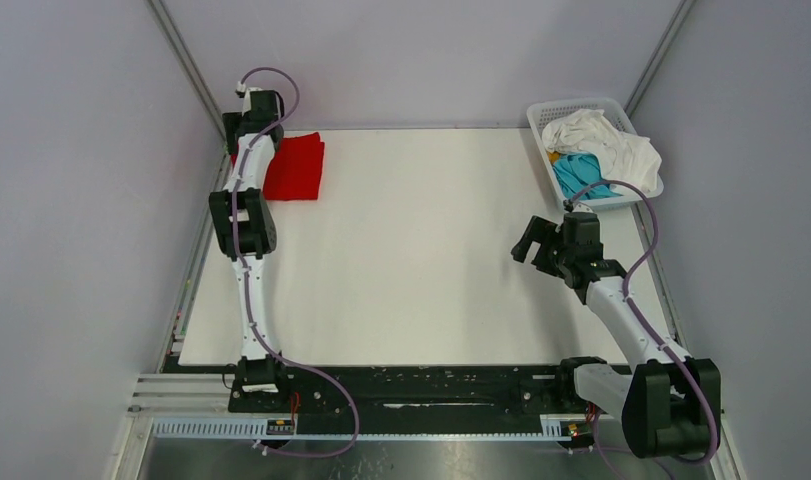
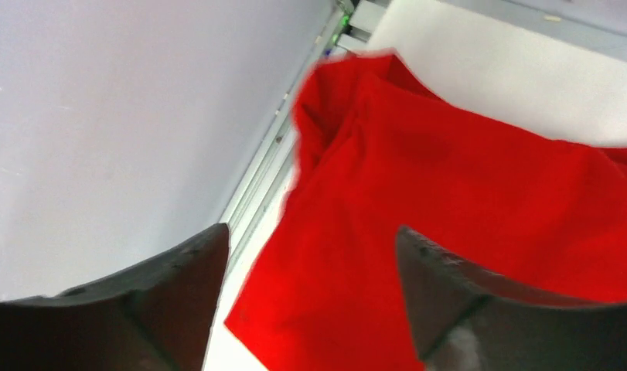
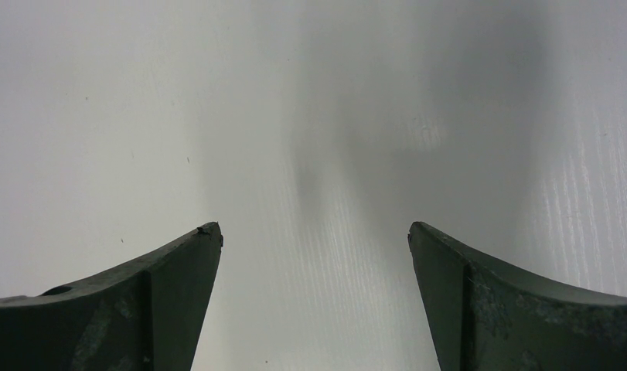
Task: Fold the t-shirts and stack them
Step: Put the neatly folded tshirt into the corner of the board with the left arm, then reset both arms
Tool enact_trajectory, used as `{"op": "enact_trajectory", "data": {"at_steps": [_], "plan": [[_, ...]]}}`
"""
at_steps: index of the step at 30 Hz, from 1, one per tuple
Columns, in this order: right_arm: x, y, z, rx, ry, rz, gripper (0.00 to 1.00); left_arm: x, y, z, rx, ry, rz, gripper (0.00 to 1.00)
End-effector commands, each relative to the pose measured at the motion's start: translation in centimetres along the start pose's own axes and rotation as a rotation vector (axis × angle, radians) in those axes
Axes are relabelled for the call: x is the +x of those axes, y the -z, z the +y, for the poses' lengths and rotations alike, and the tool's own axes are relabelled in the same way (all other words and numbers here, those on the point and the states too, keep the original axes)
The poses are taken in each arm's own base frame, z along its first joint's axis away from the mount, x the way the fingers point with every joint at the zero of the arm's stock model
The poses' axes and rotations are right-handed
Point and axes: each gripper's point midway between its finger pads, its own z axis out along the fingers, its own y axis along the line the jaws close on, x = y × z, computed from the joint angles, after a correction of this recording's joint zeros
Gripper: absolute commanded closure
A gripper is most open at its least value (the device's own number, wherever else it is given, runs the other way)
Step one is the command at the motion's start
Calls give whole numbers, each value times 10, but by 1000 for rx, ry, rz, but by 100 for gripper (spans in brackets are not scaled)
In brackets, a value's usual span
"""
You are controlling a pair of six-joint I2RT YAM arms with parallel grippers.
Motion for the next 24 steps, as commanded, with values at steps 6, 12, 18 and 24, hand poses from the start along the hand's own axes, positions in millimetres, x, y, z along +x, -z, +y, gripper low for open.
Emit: {"op": "enact_trajectory", "data": {"at_steps": [6,12,18,24], "plan": [[-12,-3,6,-14,-3,-20,1,-71,45,36,-158,129,-195,1],[-14,2,6,-14,3,-47,0,-75,106,-10,71,190,-207,1],[-14,13,11,-51,2,-65,1,-49,198,-66,514,376,-70,1],[-18,33,-3,10,18,-152,1,18,324,-66,789,394,-172,1]]}}
